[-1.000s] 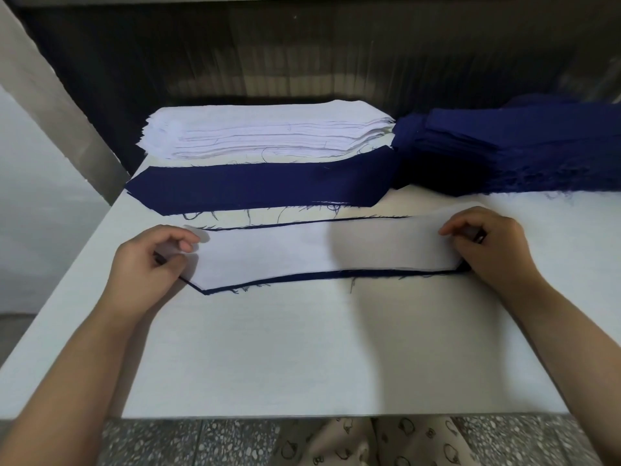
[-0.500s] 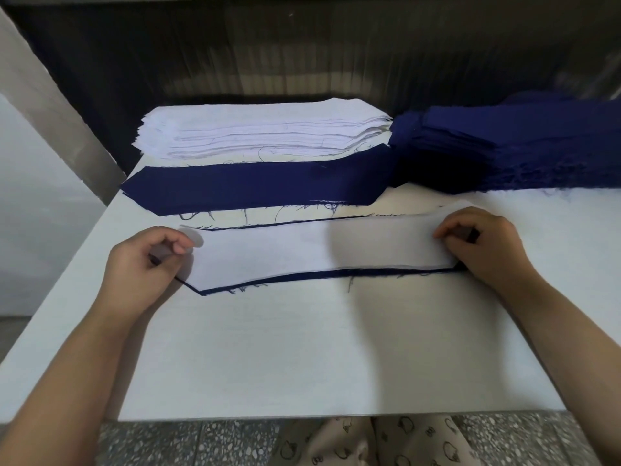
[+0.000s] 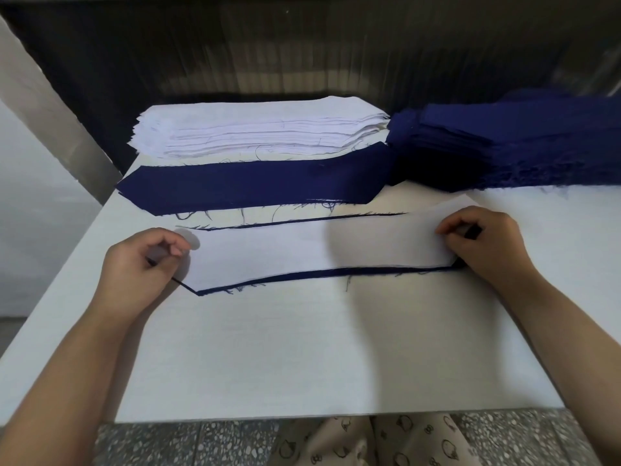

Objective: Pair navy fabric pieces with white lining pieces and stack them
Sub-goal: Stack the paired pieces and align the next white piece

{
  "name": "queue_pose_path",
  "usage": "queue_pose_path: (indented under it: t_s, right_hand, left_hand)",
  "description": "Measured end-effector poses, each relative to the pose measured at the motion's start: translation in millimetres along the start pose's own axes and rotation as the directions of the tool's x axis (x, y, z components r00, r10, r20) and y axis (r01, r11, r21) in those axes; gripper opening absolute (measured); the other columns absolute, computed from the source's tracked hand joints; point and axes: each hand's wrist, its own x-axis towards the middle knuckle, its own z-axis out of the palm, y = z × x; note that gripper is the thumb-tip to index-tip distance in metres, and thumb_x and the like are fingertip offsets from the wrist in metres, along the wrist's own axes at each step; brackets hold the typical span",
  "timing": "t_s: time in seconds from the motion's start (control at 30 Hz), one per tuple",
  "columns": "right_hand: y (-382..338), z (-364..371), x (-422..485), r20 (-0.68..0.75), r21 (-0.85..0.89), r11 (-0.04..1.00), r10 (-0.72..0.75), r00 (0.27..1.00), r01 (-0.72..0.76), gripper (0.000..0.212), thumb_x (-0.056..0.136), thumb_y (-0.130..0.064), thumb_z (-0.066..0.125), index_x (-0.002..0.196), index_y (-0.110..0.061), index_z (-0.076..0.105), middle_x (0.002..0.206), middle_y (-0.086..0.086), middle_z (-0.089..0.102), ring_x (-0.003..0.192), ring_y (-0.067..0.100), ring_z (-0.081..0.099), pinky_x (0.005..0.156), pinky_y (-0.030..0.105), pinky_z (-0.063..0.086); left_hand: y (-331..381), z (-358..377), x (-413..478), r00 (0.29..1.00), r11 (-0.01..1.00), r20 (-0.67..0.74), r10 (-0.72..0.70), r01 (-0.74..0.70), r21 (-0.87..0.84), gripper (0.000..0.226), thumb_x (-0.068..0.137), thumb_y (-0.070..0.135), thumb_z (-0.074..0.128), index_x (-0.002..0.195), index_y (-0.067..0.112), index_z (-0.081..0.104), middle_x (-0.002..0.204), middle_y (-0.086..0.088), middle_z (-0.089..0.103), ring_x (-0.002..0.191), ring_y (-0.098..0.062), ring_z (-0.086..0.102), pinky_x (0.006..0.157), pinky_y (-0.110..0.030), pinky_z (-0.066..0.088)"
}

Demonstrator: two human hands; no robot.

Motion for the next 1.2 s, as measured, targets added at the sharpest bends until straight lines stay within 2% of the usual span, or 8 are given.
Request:
queue_pose_path:
  t_s: [0.1,0.23,0.33,0.43,0.53,0.8,1.0,1.2]
  right_hand:
    - [-1,0,-1,0.01,-0.014,1.0,0.001,1.0,-0.001,0.027,0.075,0.009,0.061,0.075,-0.017,0.066,0.074,-0.008,0.059,0.064,-0.002,0.053,0.06,0.003,0.04]
    - [-2,1,-1,-0.005,-0.082,0.996,-0.037,0.999,0.036,0.023,0.074,0.009,0.062,0.074,-0.014,0.067,0.073,-0.005,0.059,0.074,0.018,0.053,0.07,0.014,0.041]
    - [-2,1,-1,-0.058,-0.119,0.992,-0.059,0.997,0.052,0.018,0.075,0.006,0.061,0.074,-0.01,0.07,0.079,0.0,0.064,0.091,0.038,0.054,0.085,0.042,0.044]
    - [-2,2,-4,-0.173,-0.204,0.979,-0.038,0.984,0.002,0.016,0.076,0.003,0.062,0.074,-0.01,0.07,0.076,-0.007,0.062,0.098,0.038,0.046,0.09,0.035,0.028]
    - [-3,2,-4,-0.165,-0.235,0.97,0.014,0.986,-0.053,0.014,0.078,0.0,0.063,0.078,-0.011,0.072,0.06,-0.019,0.046,0.103,0.035,0.041,0.084,0.033,0.022]
    - [-10,-12,12,-0.21,-0.244,0.969,-0.099,0.973,0.046,0.018,0.081,0.002,0.059,0.088,-0.01,0.071,0.096,0.004,0.068,0.102,0.032,0.046,0.081,0.023,0.019]
    - [-14,-27,55,-0.239,-0.322,0.935,-0.233,0.942,0.15,0.026,0.085,-0.005,0.058,0.109,-0.01,0.067,0.116,0.008,0.062,0.112,0.034,0.043,0.088,0.026,0.022]
    - [-13,-40,114,-0.053,-0.477,0.874,-0.134,0.99,0.092,0.037,0.095,-0.024,0.049,0.131,-0.012,0.051,0.129,0.013,0.054,0.119,0.033,0.045,0.099,0.044,0.034]
  left_hand:
    - [-1,-1,0,1.0,0.999,0.0,0.019,-0.019,0.03,0.043,0.078,-0.016,0.054,0.071,0.026,0.061,0.078,0.014,0.064,0.08,0.009,0.051,0.074,0.0,0.035]
    - [0,-2,0,0.998,0.996,-0.011,0.061,-0.06,0.062,0.04,0.079,-0.016,0.055,0.075,0.023,0.064,0.08,0.042,0.059,0.097,0.006,0.04,0.09,-0.002,0.03]
    - [0,-3,-1,0.998,0.991,-0.018,0.057,-0.055,0.121,0.048,0.081,-0.014,0.056,0.076,0.034,0.062,0.081,0.051,0.053,0.099,0.009,0.033,0.106,-0.034,0.029]
    - [2,-4,-1,0.999,0.989,-0.023,0.047,-0.043,0.141,0.05,0.083,-0.006,0.057,0.074,0.044,0.058,0.081,0.051,0.052,0.1,0.017,0.028,0.105,-0.043,0.025]
    - [4,-3,-1,0.999,0.994,0.003,0.05,-0.05,0.093,0.03,0.078,0.016,0.048,0.075,0.044,0.059,0.083,0.049,0.053,0.1,0.016,0.028,0.106,-0.049,0.028]
    - [16,12,24,0.986,0.974,-0.009,0.168,-0.165,0.156,0.023,0.076,0.015,0.044,0.079,0.028,0.063,0.086,0.053,0.05,0.099,0.011,0.034,0.092,-0.033,0.017]
    - [53,52,69,0.972,0.965,-0.006,0.233,-0.231,0.126,0.028,0.082,-0.001,0.051,0.088,0.018,0.07,0.082,0.023,0.056,0.093,0.005,0.038,0.086,-0.03,0.014]
    - [122,112,107,0.962,0.962,0.051,0.267,-0.269,0.037,0.03,0.087,-0.001,0.051,0.087,0.024,0.067,0.085,0.015,0.061,0.101,-0.009,0.041,0.078,-0.026,0.014]
